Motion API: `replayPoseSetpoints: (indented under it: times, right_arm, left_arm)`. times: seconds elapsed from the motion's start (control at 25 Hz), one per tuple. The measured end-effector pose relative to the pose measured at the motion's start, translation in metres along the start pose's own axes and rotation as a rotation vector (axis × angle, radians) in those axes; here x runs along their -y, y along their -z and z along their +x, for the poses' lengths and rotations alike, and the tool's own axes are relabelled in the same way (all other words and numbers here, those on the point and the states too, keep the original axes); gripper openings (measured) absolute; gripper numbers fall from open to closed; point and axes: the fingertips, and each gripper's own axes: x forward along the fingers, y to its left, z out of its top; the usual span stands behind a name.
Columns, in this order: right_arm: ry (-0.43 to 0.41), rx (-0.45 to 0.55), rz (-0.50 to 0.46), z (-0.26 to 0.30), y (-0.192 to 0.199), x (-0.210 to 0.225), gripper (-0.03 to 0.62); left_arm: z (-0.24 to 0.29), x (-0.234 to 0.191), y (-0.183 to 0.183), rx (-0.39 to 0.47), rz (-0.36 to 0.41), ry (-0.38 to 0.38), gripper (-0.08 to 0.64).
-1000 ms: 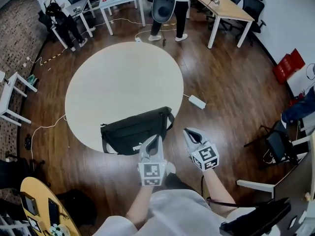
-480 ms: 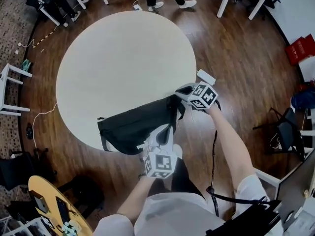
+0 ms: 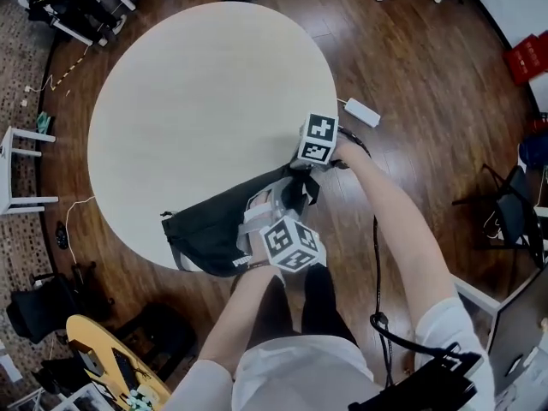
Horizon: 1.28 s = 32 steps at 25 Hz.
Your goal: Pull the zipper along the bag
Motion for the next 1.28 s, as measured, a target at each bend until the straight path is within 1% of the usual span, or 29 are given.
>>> replayPoseSetpoints:
  times: [0.08,0.12,0.2,0.28,0.4,0.48,0.56,0.6,0.64,0.72,0.76,0.8,0.88,0.96,1.04,1.12,1.28]
  right_arm:
    - [-0.014,-0.011,-0.018,0.0,0.001,-0.002,-0.009]
    - [-0.018,-0.009,-0.021,0.0,0.002,-0.003,-0.009]
    - [-0.029,0.002,-0.021,-0.001,0.002,-0.002,-0.009]
    - [-0.039,0.011,-0.02,-0.001,0.001,-0.002,-0.009]
    - [-0.042,-0.001,-0.025,-0.002,0.002,-0.002,-0.009]
    - [-0.036,-0.016,-0.029,-0.002,0.004,-0.001,-0.009]
    - [-0.028,-0.029,-0.031,-0.002,0.006,-0.002,-0.009]
    - [-0.023,-0.034,-0.032,-0.001,0.006,-0.002,-0.009]
    - [-0.018,-0.038,-0.032,-0.001,0.006,-0.002,-0.009]
    - [-0.006,-0.047,-0.031,0.0,0.006,-0.003,-0.009]
    - [0.002,-0.053,-0.03,0.001,0.006,-0.003,-0.01]
    - [0.012,-0.058,-0.031,0.001,0.006,-0.002,-0.011]
    - [0.037,-0.071,-0.031,0.0,0.008,0.0,-0.011]
    - [0.062,-0.091,-0.034,0.0,0.008,0.001,-0.009]
    - [0.084,-0.119,-0.038,0.002,0.009,0.0,-0.009]
    - [0.107,-0.149,-0.038,0.003,0.011,0.001,-0.011]
    - [0.154,-0.186,-0.03,0.003,0.012,0.003,-0.009]
  left_arm:
    - [0.021,0.003,-0.001,-0.047,0.06,0.022,0.224]
    - [0.031,0.005,-0.003,-0.052,0.068,0.037,0.224]
    - [0.047,0.01,-0.004,-0.069,0.06,0.067,0.221]
    - [0.059,0.012,0.004,-0.126,0.071,0.077,0.221]
    - [0.069,0.01,0.017,-0.214,0.136,0.044,0.17]
    - [0.073,0.013,0.021,-0.246,0.175,0.031,0.161]
    - [0.074,0.017,0.022,-0.25,0.202,0.006,0.131]
    - [0.073,0.019,0.022,-0.245,0.219,-0.017,0.092]
    - [0.071,0.021,0.022,-0.236,0.239,-0.046,0.033]
    - [0.064,0.024,0.019,-0.19,0.268,-0.1,0.026]
    - [0.059,0.026,0.014,-0.146,0.255,-0.111,0.026]
    - [0.051,0.027,0.007,-0.096,0.219,-0.112,0.025]
    - [0.034,0.028,-0.002,-0.022,0.113,-0.109,0.025]
    - [0.015,0.028,0.005,0.005,0.023,-0.122,0.023]
    - [0.0,0.028,0.017,0.025,-0.041,-0.14,0.021]
    - [-0.012,0.026,0.027,0.053,-0.08,-0.15,0.021]
    - [-0.036,0.023,0.032,0.138,-0.161,-0.137,0.021]
